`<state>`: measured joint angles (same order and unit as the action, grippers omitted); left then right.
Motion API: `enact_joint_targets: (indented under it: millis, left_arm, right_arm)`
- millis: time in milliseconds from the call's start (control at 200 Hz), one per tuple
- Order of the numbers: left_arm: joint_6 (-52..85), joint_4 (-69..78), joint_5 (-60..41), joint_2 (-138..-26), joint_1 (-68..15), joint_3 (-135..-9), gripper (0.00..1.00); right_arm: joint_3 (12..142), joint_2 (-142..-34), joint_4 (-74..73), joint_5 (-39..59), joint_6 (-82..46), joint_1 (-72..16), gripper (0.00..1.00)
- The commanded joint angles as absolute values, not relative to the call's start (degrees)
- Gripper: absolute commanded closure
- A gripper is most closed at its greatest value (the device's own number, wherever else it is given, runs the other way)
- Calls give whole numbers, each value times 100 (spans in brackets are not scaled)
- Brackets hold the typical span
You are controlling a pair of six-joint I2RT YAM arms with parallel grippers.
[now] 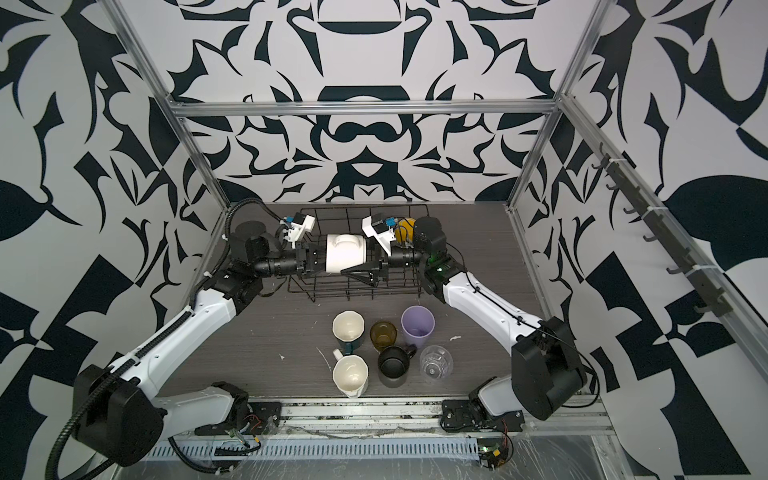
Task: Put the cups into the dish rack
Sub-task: 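Close the right gripper on the white mug held by the left gripper, then open and withdraw the left gripper while the right carries the white mug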
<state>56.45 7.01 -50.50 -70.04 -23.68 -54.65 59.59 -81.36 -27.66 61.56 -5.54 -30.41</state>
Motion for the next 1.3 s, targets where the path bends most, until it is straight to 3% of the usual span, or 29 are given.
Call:
enact_joint_targets:
  millis: [0, 100, 280, 385, 615, 760, 790, 845, 1070, 1300]
  left_arm:
    - [5617, 997, -5112, -7014, -2443, -5541, 100]
    - [5593, 941, -5049, -7006, -2439, -5547, 100]
    - [5588, 922, -4996, -6994, -2435, -5537, 90]
    - [5575, 887, -4955, -6979, -2437, -5528, 77]
    - [5317, 501, -4771, -6896, -2434, -5577, 38]
    - [5058, 138, -4535, -6854, -2400, -5602, 19]
    - [4956, -14, -4430, -6851, -2387, -5628, 10]
    - [4785, -292, -4240, -6855, -2351, -5673, 3]
    - [4209, -1195, -3175, -6642, -2208, -5823, 1]
    - [3647, -1793, -1337, -6116, -2160, -5800, 1]
  right_arm:
    - [6259, -7866, -2653, 5688, -674, -3093, 100]
    - [6251, -7782, -2563, 5554, -751, -3088, 100]
    - [6220, -7637, -2518, 5338, -879, -3094, 100]
    - [6258, -7629, -2513, 5298, -966, -3089, 100]
    - [6341, -7550, -2186, 5078, -967, -3093, 100]
    - [6482, -7438, -1589, 4760, -850, -3094, 100]
    - [6522, -7405, -1408, 4663, -800, -3093, 100]
    - [6612, -7312, -1012, 4498, -656, -3093, 100]
    - [6814, -6785, 297, 3722, -350, -3076, 100]
    - [7449, -6676, 2036, 2389, -403, -2982, 100]
